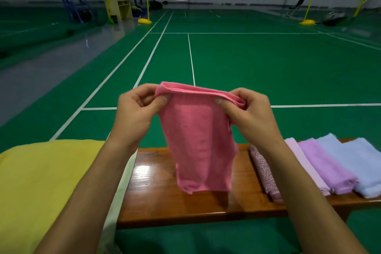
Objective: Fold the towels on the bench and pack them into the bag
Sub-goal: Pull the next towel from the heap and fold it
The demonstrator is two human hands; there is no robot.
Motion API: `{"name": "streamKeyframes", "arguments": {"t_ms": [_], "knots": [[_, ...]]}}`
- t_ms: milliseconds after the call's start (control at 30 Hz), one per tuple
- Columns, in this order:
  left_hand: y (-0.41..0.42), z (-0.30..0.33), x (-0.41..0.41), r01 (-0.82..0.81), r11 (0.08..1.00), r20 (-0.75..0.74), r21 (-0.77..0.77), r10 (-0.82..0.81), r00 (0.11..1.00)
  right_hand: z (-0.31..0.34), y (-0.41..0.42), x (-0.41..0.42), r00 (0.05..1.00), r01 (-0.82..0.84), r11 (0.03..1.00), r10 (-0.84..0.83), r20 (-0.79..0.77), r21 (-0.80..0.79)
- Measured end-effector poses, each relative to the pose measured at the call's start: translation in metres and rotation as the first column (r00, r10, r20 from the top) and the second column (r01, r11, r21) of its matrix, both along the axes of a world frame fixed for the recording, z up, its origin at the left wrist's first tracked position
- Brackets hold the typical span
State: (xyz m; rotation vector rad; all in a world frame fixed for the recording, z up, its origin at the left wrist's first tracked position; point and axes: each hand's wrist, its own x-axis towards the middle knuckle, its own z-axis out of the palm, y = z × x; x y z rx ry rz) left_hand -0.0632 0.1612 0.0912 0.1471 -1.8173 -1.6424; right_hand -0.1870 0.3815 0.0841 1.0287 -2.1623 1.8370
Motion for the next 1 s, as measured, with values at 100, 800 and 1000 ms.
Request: {"name": "streamKeyframes", "arguments": {"t_ms": [100, 800, 1000], "knots": [[0.011, 0.010, 0.007, 0.034, 0.999, 0.025, 0.036, -0.035, 0.999, 0.011, 0.011, 0.005, 0.996, 0.037, 0.997, -0.031, 0.089, -0.067], [-0.010, -0.090, -0.018, -0.025, 0.986, 0.320, -0.163, 0.077, 0.944, -0.082, -0.010, -0.033, 0.963, 0.004, 0.917, -0.112, 0.247, 0.398], [-0.037, -0.165, -0.065, -0.181, 0.983, 0.423, 0.021, 0.156, 0.893, -0.136, -0.054, -0.047, 0.946, 0.266, 0.792, -0.323, 0.008, 0.550]]}}
